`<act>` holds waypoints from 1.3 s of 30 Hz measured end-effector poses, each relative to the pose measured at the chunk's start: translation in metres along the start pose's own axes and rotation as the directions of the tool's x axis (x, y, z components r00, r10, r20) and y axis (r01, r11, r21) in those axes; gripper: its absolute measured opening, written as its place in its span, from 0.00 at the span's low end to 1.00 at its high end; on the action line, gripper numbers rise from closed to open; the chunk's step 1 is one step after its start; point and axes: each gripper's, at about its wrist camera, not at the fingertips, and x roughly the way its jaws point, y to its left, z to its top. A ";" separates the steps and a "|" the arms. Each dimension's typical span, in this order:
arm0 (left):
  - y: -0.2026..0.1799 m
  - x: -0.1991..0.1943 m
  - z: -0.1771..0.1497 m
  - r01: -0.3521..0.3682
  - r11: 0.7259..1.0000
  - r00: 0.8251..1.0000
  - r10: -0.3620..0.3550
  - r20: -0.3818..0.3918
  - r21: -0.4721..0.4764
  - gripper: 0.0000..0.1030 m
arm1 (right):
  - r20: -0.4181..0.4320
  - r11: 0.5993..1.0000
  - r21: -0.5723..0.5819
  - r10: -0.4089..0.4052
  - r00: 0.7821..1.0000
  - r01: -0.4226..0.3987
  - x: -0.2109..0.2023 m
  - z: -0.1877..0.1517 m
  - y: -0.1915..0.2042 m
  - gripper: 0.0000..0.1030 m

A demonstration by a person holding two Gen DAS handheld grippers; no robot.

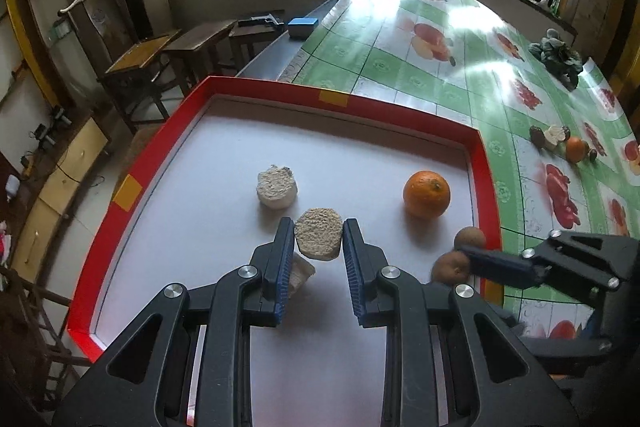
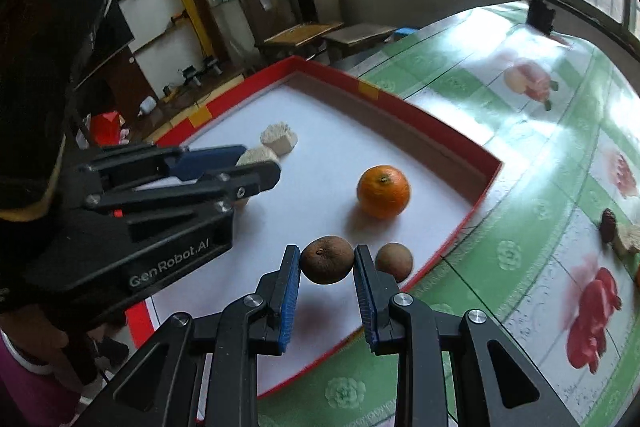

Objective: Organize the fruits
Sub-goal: 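Open the left gripper over the tray while the right gripper releases the kiwi there, then move both grippers back over the remaining foods on the table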

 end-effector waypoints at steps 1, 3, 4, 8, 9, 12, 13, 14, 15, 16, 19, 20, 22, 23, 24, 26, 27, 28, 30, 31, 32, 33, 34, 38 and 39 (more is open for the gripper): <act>-0.001 0.001 0.000 0.005 1.000 1.000 -0.005 -0.001 0.002 0.23 | -0.008 1.000 -0.010 -0.003 1.000 0.003 0.004 0.000 0.002 0.25; 0.000 0.001 0.001 0.015 1.000 1.000 -0.015 0.000 -0.003 0.23 | -0.021 1.000 -0.024 -0.009 1.000 0.009 0.010 -0.002 0.003 0.25; 0.001 0.002 0.002 0.031 0.999 0.999 -0.031 -0.010 -0.014 0.23 | -0.013 1.000 -0.026 -0.009 1.000 0.008 0.011 -0.002 0.004 0.26; -0.001 0.007 0.003 0.042 0.999 0.999 -0.042 -0.032 -0.022 0.25 | 0.002 0.999 0.007 0.035 0.999 -0.035 0.010 -0.002 -0.001 0.31; -0.002 0.006 0.004 0.044 0.999 0.998 -0.044 -0.033 -0.024 0.25 | 0.006 0.999 0.012 0.040 0.999 -0.040 0.008 -0.003 -0.001 0.32; -0.003 0.004 0.004 0.065 0.997 0.997 -0.066 -0.033 -0.035 0.35 | 0.020 0.999 0.010 0.032 0.999 -0.033 -0.004 -0.007 0.001 0.35; -0.005 0.002 0.005 0.064 0.997 0.998 -0.065 -0.025 -0.036 0.43 | 0.029 0.999 0.011 0.030 0.999 -0.031 -0.008 -0.008 0.003 0.35; -0.007 -0.003 0.005 0.057 0.998 0.998 -0.057 -0.008 -0.035 0.47 | 0.040 0.999 0.015 0.033 0.999 -0.034 -0.014 -0.009 0.003 0.35; -0.010 -0.005 0.006 0.051 0.998 0.999 -0.051 0.002 -0.032 0.47 | 0.051 0.999 0.021 0.036 0.998 -0.037 -0.020 -0.011 0.002 0.36; -0.013 -0.009 0.006 0.044 0.999 0.999 -0.043 0.012 -0.027 0.47 | 0.063 0.999 0.029 0.037 0.997 -0.039 -0.026 -0.012 0.000 0.36; -0.025 -0.019 0.009 0.038 0.999 0.999 -0.038 0.038 -0.015 0.47 | 0.091 0.998 0.055 0.025 0.996 -0.030 -0.046 -0.021 -0.009 0.37; -0.030 -0.021 0.010 0.039 0.999 0.998 -0.038 0.045 -0.011 0.47 | 0.101 0.998 0.061 0.014 0.995 -0.020 -0.052 -0.024 -0.011 0.37; -0.043 -0.026 0.012 0.046 0.999 0.997 -0.046 0.060 0.006 0.47 | 0.122 0.997 0.080 -0.013 0.992 0.004 -0.066 -0.029 -0.020 0.37; -0.051 -0.029 0.012 0.055 0.998 0.996 -0.056 0.066 0.016 0.47 | 0.132 0.995 0.095 -0.027 0.991 0.015 -0.073 -0.034 -0.025 0.38; -0.059 -0.031 0.014 0.064 0.998 0.995 -0.066 0.069 0.026 0.47 | 0.139 0.994 0.108 -0.039 0.990 0.024 -0.081 -0.038 -0.031 0.38; -0.077 -0.032 0.017 0.083 0.996 0.994 -0.086 0.074 0.043 0.47 | 0.149 0.989 0.138 -0.071 0.986 0.051 -0.095 -0.047 -0.045 0.38; -0.087 -0.032 0.020 0.090 0.995 0.993 -0.094 0.077 0.051 0.47 | 0.150 0.986 0.151 -0.089 0.985 0.066 -0.103 -0.052 -0.052 0.39; -0.096 -0.032 0.022 0.097 0.994 0.992 -0.102 0.079 0.057 0.47 | 0.148 0.982 0.167 -0.110 0.983 0.085 -0.109 -0.056 -0.059 0.39; -0.117 -0.032 0.027 0.120 0.990 0.989 -0.126 0.083 0.070 0.47 | 0.142 0.973 0.192 -0.156 0.977 0.127 -0.124 -0.065 -0.070 0.39; -0.129 -0.032 0.029 0.130 0.988 0.987 -0.137 0.088 0.080 0.47 | 0.142 0.968 0.203 -0.178 0.974 0.147 -0.132 -0.071 -0.077 0.40; -0.140 -0.031 0.031 0.132 0.987 0.986 -0.140 0.087 0.091 0.47 | 0.146 0.962 0.216 -0.201 0.969 0.167 -0.140 -0.077 -0.084 0.40; -0.147 -0.030 0.032 0.134 0.986 0.986 -0.143 0.085 0.101 0.47 | 0.149 0.956 0.232 -0.219 0.964 0.181 -0.148 -0.083 -0.092 0.42; -0.156 -0.028 0.034 0.140 0.984 0.985 -0.149 0.081 0.114 0.47 | 0.150 0.949 0.250 -0.236 0.960 0.194 -0.155 -0.088 -0.100 0.42; -0.191 -0.018 0.037 0.159 0.974 0.984 -0.170 0.060 0.160 0.47 | 0.155 0.919 0.318 -0.294 0.943 0.234 -0.175 -0.105 -0.135 0.42; -0.195 -0.015 0.037 0.162 0.973 0.984 -0.172 0.052 0.165 0.47 | 0.156 0.910 0.333 -0.310 0.938 0.245 -0.180 -0.110 -0.144 0.43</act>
